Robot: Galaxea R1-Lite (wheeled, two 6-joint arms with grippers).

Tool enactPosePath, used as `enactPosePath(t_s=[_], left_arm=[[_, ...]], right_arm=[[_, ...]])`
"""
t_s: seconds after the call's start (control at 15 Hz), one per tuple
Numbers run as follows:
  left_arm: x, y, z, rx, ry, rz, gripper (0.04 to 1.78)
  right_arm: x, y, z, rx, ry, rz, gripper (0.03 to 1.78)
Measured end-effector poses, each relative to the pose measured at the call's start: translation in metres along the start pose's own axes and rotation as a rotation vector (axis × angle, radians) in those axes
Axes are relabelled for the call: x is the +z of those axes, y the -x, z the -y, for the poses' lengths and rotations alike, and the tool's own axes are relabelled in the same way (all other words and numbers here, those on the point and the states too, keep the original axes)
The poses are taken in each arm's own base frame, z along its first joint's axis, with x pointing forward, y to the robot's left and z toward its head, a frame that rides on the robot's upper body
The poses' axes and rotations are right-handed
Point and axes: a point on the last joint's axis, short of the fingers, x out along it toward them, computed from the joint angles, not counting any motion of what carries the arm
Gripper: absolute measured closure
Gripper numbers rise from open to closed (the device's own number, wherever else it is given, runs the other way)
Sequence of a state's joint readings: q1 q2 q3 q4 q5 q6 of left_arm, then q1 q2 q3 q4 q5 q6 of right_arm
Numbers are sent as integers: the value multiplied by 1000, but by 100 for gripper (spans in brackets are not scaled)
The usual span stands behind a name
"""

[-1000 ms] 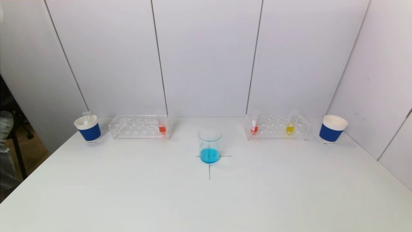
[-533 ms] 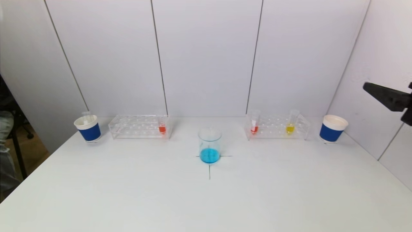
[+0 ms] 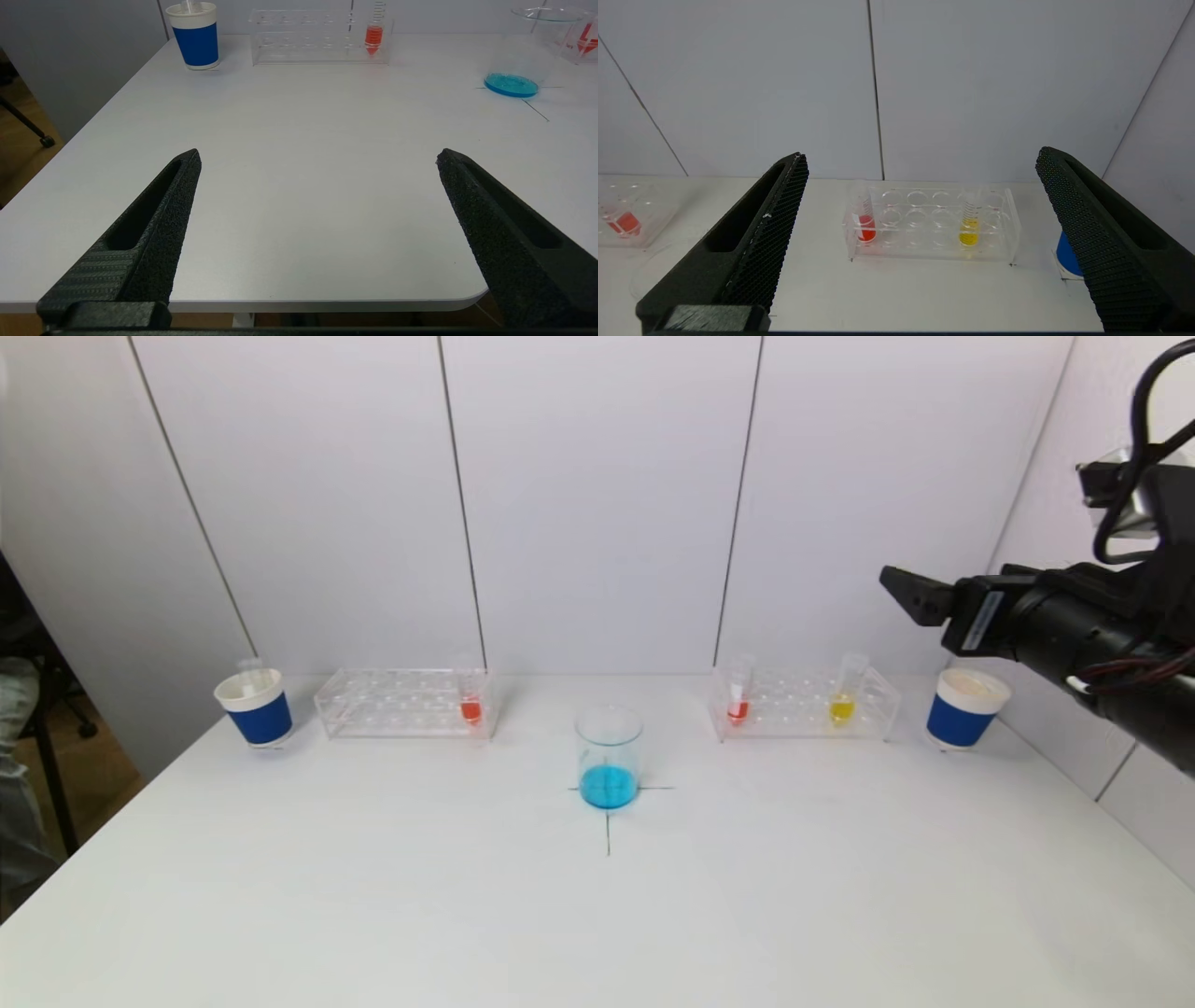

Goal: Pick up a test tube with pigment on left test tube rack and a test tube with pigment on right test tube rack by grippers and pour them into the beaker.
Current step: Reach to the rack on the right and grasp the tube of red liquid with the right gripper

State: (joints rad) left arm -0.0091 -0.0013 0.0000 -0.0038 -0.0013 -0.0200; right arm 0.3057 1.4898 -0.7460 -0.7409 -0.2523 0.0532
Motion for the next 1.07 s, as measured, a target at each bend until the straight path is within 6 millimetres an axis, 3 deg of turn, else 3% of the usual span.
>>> enactPosePath(t_s=[0.6,1.07], left_arm=[[0,0,0,0,0,0,6],[0,0,0,0,0,0,6]], right_arm=[[-75,-62,-40,-24,9,-12,4],[-129,-89,-58,-32,28,-40,4]])
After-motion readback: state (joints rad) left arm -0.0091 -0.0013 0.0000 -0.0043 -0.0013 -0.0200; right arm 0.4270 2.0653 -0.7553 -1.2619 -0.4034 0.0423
